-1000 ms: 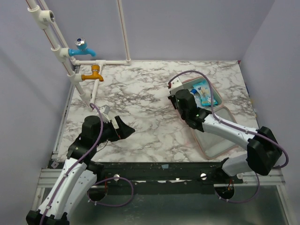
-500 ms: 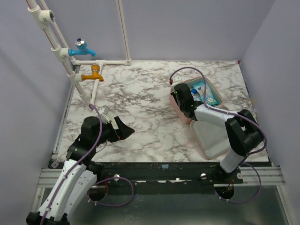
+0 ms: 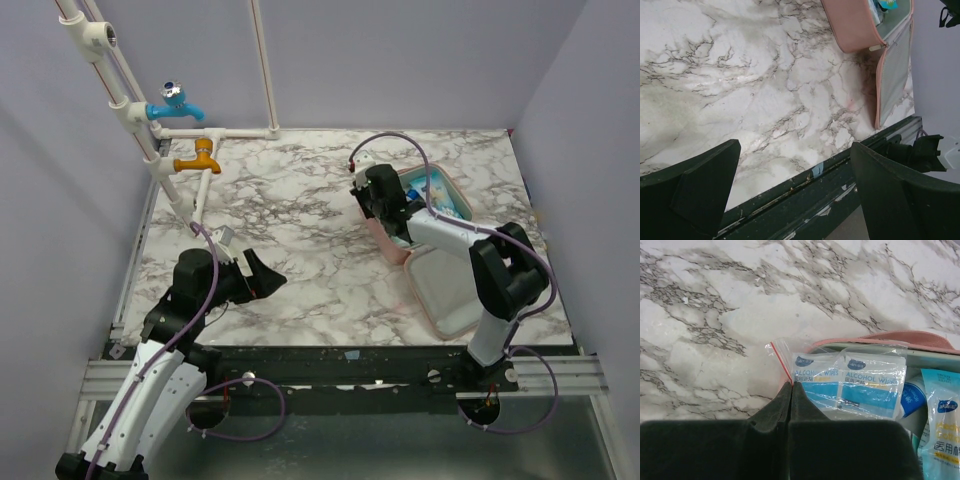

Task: Organize the medicine kit

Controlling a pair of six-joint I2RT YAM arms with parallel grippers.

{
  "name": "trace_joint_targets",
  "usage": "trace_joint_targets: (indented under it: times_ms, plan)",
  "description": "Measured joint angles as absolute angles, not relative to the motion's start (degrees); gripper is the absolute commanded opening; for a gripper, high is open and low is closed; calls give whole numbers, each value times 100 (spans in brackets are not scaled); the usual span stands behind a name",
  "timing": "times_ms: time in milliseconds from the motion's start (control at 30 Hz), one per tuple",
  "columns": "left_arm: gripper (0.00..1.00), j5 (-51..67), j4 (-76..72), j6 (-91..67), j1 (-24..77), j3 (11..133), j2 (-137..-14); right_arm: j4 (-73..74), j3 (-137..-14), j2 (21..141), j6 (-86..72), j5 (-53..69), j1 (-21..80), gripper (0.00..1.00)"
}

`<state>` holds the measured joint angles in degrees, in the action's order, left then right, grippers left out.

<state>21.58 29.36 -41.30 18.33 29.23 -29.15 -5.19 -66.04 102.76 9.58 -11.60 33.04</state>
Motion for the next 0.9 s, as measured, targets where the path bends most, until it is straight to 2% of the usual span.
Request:
trace_joint_targets:
  times_ms: [633, 900]
  plan:
    - [95, 2112, 2971, -4032, 1833, 2923, -2812, -989, -6648, 10510, -45, 388, 3271, 1]
    - [95, 2078, 2974, -4029, 1833, 2923, -2812, -1352, -6650, 10672, -558, 552, 3728, 1]
